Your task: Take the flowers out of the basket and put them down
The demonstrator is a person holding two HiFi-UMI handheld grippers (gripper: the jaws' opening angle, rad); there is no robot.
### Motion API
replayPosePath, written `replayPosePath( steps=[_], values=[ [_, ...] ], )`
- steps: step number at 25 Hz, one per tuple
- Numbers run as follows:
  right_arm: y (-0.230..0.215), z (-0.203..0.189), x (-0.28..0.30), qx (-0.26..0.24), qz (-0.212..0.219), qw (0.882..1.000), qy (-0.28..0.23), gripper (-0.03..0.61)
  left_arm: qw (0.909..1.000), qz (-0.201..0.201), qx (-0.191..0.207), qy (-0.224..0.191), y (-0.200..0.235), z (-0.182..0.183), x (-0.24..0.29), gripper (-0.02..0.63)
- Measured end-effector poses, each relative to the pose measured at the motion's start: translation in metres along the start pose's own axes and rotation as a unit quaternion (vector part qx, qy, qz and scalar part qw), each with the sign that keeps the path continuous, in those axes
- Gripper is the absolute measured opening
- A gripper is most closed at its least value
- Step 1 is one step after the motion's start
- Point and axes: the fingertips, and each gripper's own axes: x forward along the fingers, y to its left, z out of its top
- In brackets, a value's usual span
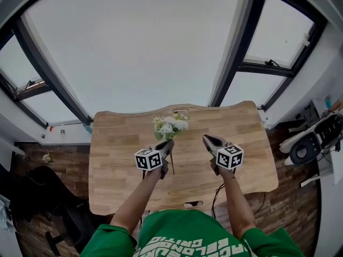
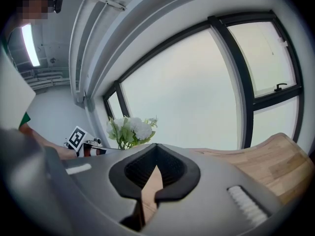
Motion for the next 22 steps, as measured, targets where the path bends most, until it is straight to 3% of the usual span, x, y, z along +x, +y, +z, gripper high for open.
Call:
replayPosePath(
  steps=[7, 14, 22],
  values=[
    [-0.005, -0.04, 0.001, 0.023, -0.008, 0.999, 0.033, 0.006, 0.997, 0.028, -0.037, 0.062, 0.03, -0.064, 0.002, 0.04],
    [-0.001, -0.076, -0.011, 0.056, -0.019, 0.997, 0.053, 0.006, 0.9873, 0.05, -0.074, 0.132, 0.059, -0.127, 0.012, 0.044],
    [-0.006, -0.11, -0.026, 0.08, -0.041, 0.993, 0.077, 0.006, 0.9763, 0.054, -0.073, 0.196, 0.073, -0.175, 0.025, 0.046]
  ],
)
